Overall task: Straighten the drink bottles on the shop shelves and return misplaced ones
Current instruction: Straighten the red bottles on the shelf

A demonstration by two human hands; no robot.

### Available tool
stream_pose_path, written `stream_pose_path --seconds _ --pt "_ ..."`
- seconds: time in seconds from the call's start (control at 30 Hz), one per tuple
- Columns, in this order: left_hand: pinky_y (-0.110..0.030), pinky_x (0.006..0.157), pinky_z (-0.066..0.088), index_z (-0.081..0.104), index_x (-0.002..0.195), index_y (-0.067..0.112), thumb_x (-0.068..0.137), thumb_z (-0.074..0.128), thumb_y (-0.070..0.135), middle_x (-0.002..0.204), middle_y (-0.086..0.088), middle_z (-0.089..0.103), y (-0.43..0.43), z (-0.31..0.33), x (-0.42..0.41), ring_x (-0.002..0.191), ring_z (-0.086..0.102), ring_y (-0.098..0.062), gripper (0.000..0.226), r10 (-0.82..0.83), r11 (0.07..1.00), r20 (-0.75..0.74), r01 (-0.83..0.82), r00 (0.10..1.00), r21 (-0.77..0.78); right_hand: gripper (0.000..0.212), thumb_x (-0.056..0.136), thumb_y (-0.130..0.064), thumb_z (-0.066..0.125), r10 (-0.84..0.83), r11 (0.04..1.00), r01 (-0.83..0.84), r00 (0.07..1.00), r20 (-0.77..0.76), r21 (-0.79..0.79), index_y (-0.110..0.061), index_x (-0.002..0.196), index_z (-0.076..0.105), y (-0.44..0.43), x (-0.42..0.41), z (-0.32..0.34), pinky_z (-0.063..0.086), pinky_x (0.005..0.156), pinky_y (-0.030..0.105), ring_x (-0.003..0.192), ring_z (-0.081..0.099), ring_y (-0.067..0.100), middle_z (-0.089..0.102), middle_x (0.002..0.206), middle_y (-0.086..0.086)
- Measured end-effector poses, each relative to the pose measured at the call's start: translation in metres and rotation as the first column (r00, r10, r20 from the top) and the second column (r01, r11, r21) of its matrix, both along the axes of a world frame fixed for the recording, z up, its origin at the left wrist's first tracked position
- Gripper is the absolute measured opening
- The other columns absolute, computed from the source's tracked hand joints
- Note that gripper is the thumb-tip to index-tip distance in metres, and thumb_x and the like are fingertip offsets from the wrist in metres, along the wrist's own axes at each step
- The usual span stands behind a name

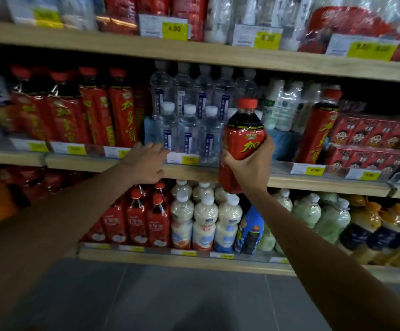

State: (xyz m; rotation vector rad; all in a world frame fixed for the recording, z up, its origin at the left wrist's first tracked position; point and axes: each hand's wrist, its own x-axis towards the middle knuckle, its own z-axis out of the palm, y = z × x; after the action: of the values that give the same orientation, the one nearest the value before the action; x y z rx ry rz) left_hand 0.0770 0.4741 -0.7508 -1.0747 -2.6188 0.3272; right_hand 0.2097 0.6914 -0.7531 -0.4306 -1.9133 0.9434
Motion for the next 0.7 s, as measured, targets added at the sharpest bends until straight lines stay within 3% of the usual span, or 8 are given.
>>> stream_pose_path --seconds 0.23,0.4,0.53,0.7 --pt "-0.048 0.108 0.022 0.012 0.149 0.015 0.088 0.050 0.043 0.155 -0.010 0.014 -0.108 -0.021 -0.047 0.139 0.018 -0.028 0.077 0.138 0.990 -0.066 -0.136 0.988 0.032 0.086 0.059 -0.039 0.082 0.066 0.998 -0.066 0.997 -0.030 0.012 -0.013 0.126 0.035 -0.095 -0.049 -0.006 0.040 0.083 0.026 0.099 0.044 0.007 0.038 0.111 -0.004" --pt "-0.049 0.107 0.023 0.012 0.149 0.014 0.087 0.051 0.041 0.155 -0.013 0.012 -0.187 -0.023 -0.085 0.140 0.019 -0.031 0.078 0.169 0.986 -0.070 -0.168 0.983 0.012 0.087 0.060 -0.041 0.083 0.104 0.995 -0.104 0.994 -0.025 0.006 -0.012 0.126 0.035 -0.181 -0.093 0.000 0.048 0.088 0.037 0.107 0.052 0.018 0.045 0.116 0.005" --pt "-0.046 0.108 0.023 0.010 0.150 0.012 0.086 0.053 0.037 0.155 -0.014 0.014 -0.249 -0.015 -0.118 0.140 0.020 -0.031 0.081 0.125 0.992 -0.053 -0.127 0.991 -0.020 0.092 0.060 -0.044 0.084 0.086 0.996 -0.086 0.996 -0.013 0.008 -0.012 0.130 0.034 -0.248 -0.126 0.007 0.045 0.087 0.029 0.107 0.050 0.014 0.046 0.120 0.004" --pt "-0.043 0.113 0.017 0.006 0.150 0.010 0.089 0.052 0.031 0.156 -0.012 0.008 -0.322 -0.010 -0.156 0.142 0.012 -0.028 0.079 0.030 0.999 0.018 -0.029 0.999 -0.027 0.095 0.060 -0.047 0.082 0.025 1.000 -0.025 1.000 -0.011 0.004 -0.011 0.132 0.032 -0.328 -0.160 0.017 0.047 0.088 0.034 0.111 0.051 0.015 0.046 0.122 0.004"
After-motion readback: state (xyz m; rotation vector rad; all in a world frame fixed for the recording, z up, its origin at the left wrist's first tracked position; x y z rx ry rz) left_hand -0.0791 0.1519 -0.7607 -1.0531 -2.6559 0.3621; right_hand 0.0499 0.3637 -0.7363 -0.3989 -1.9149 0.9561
